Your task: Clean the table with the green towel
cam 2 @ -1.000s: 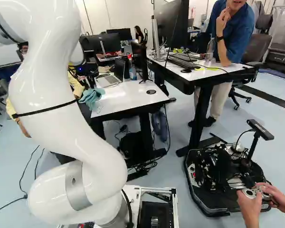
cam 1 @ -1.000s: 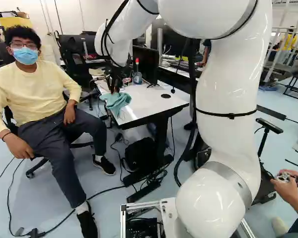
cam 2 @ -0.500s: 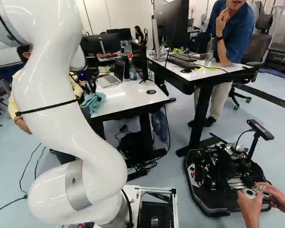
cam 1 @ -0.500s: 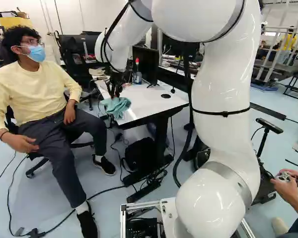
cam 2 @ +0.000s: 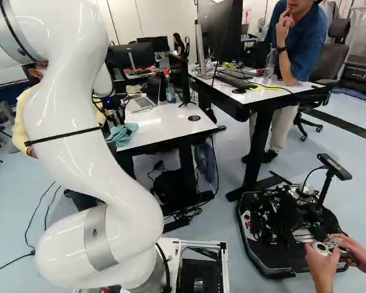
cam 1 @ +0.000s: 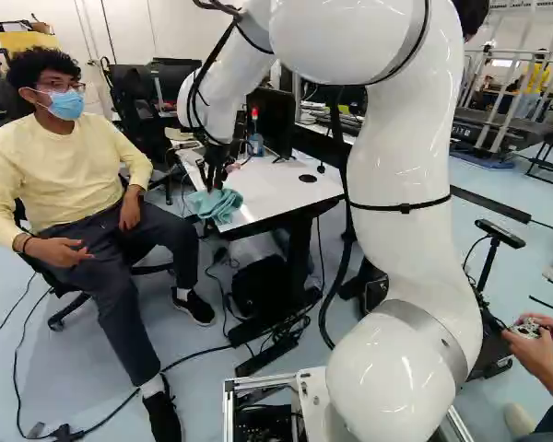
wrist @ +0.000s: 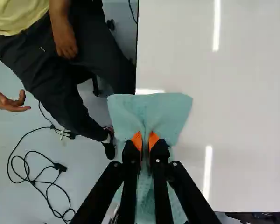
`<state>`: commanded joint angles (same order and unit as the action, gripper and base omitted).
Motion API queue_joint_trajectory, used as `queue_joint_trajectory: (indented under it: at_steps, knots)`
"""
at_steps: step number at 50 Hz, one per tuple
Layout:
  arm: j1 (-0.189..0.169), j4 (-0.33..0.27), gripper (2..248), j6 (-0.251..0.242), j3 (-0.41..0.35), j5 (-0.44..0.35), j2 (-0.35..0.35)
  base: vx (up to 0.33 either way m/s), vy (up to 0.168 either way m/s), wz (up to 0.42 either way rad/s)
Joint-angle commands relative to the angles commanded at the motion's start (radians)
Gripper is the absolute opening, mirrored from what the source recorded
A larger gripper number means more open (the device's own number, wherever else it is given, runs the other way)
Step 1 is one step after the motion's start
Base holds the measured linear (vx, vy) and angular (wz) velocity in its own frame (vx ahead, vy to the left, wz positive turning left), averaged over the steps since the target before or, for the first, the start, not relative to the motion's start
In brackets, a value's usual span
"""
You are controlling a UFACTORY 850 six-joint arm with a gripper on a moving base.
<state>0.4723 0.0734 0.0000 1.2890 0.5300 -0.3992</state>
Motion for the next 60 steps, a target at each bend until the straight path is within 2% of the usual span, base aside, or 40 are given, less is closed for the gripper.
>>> queue_joint_trajectory:
  at_steps: [38,60]
  knots:
    - [-0.012,0.0,39,0.0,-0.109,-0.091,0.084,0.0,0.0,0.0]
    - [-0.023,0.0,39,0.0,-0.121,-0.139,0.053,0.0,0.0,0.0]
